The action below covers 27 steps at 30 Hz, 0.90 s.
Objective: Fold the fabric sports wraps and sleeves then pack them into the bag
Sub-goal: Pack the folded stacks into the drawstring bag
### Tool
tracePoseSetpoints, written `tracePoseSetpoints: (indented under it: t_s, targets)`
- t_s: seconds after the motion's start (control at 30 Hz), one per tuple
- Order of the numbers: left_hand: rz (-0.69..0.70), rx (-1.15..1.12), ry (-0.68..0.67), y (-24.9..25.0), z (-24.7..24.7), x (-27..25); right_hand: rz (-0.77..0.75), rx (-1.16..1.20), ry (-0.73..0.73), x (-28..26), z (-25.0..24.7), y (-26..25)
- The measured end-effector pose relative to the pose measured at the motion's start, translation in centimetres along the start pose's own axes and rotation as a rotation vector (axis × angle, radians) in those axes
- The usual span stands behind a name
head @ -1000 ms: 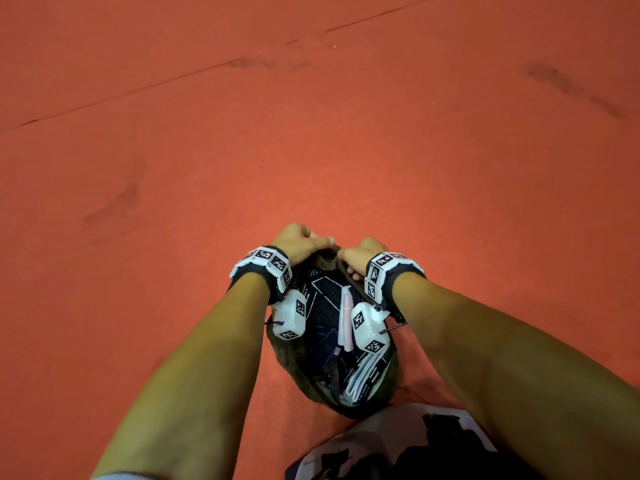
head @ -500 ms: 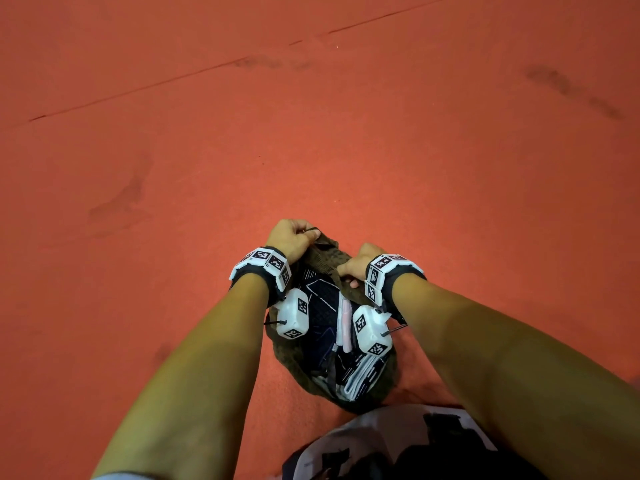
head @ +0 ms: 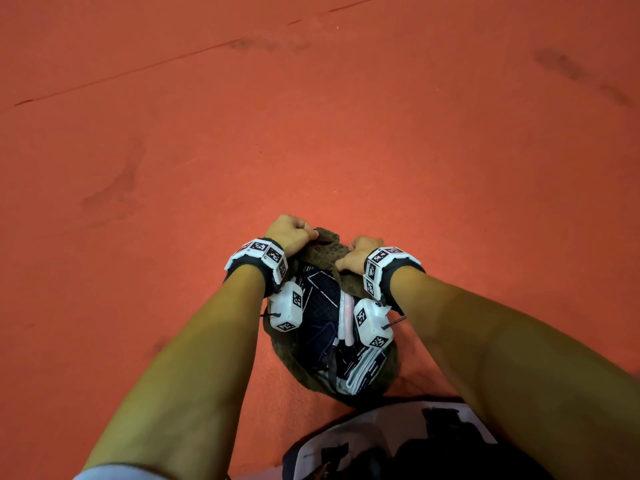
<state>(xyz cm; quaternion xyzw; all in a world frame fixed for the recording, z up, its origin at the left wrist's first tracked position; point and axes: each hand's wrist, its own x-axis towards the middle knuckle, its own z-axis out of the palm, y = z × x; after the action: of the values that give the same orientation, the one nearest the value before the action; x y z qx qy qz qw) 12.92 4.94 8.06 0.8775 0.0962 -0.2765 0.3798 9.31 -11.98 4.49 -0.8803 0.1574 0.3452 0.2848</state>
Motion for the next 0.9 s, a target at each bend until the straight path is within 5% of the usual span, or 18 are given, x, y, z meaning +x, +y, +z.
tracePoseSetpoints:
  t_s: [0.27,0.9]
  targets:
    - [-0.075,0.043,-0.120,0.0,0.0,1.4,-0.110,0.077,-0.041,1.2,-0.2,-0.9]
    - [-0.047,0.289,-0.406,1.7,0.3,5.6,-0.107,0.075,-0.204,3.4,-0.1,0.1]
